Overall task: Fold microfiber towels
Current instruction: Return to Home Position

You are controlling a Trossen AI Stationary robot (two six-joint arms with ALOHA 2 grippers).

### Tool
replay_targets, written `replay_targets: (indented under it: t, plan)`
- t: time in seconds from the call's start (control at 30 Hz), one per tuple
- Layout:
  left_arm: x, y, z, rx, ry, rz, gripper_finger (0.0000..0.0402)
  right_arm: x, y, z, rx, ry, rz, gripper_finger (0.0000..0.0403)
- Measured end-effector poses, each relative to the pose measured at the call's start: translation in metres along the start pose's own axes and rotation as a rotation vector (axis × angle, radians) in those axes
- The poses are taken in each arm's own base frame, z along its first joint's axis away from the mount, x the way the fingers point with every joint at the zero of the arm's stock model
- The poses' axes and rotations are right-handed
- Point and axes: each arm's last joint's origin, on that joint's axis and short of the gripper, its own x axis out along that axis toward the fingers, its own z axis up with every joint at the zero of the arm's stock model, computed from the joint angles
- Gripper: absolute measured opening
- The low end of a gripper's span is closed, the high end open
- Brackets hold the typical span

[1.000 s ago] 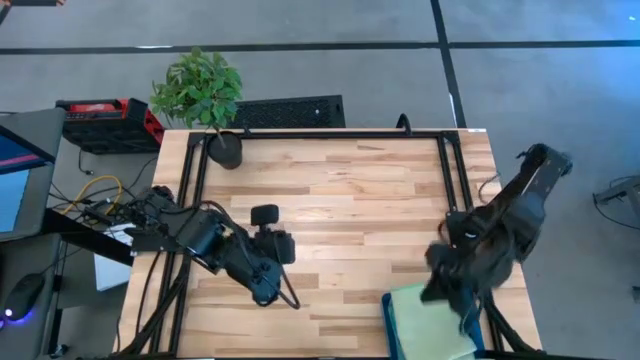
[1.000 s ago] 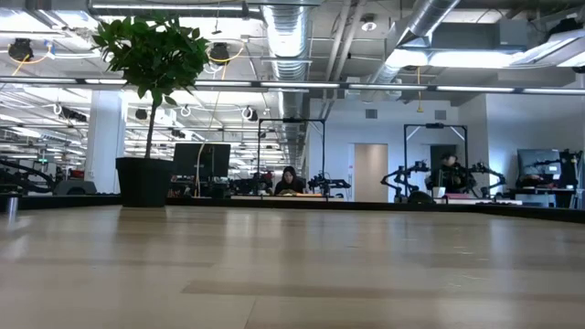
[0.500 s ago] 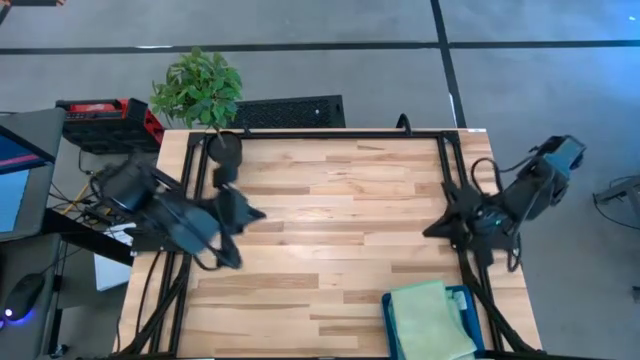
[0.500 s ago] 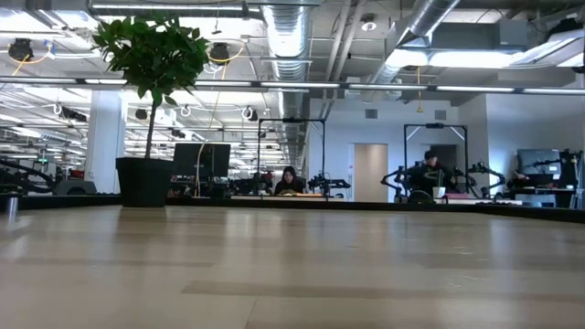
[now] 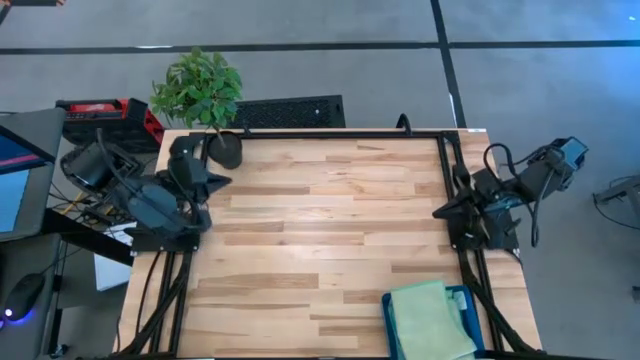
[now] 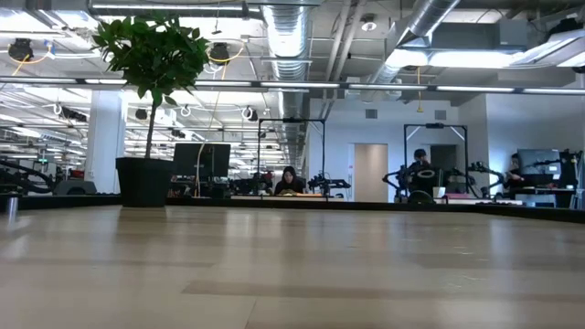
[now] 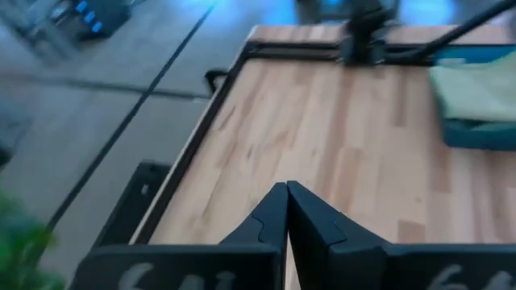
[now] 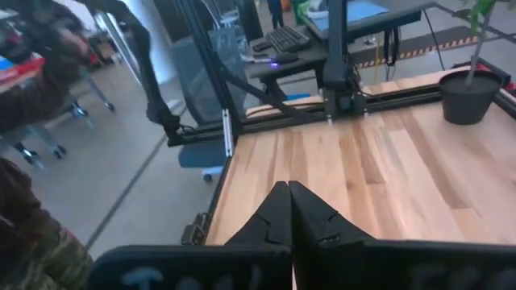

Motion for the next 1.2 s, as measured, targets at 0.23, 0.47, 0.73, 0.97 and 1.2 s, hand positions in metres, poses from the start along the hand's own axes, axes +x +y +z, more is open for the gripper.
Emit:
replay_targets:
  t: [0.23, 0.47, 0.73, 0.97, 1.2]
  plan:
    - [0.021, 0.012, -0.061, -0.174, -0.054, 0.086, 0.0, 0.005, -0.009, -0.031, 0.014, -0.102, 0.045, 0.0009]
    - [0.044, 0.019, -0.122, -0.309, -0.224, -0.012, 0.0, 0.006, -0.02, -0.059, 0.064, -0.226, 0.088, 0.001]
    - [0.062, 0.031, -0.183, -0.384, -0.431, -0.092, 0.0, 0.003, -0.033, -0.089, 0.071, -0.295, 0.105, 0.001]
    - [0.069, 0.04, -0.219, -0.432, -0.64, -0.206, 0.0, 0.006, -0.039, -0.107, 0.055, -0.406, 0.129, 0.0011]
    - [0.075, 0.04, -0.24, -0.323, -0.839, -0.299, 0.0, 0.019, -0.045, -0.128, 0.056, -0.465, 0.115, 0.0012]
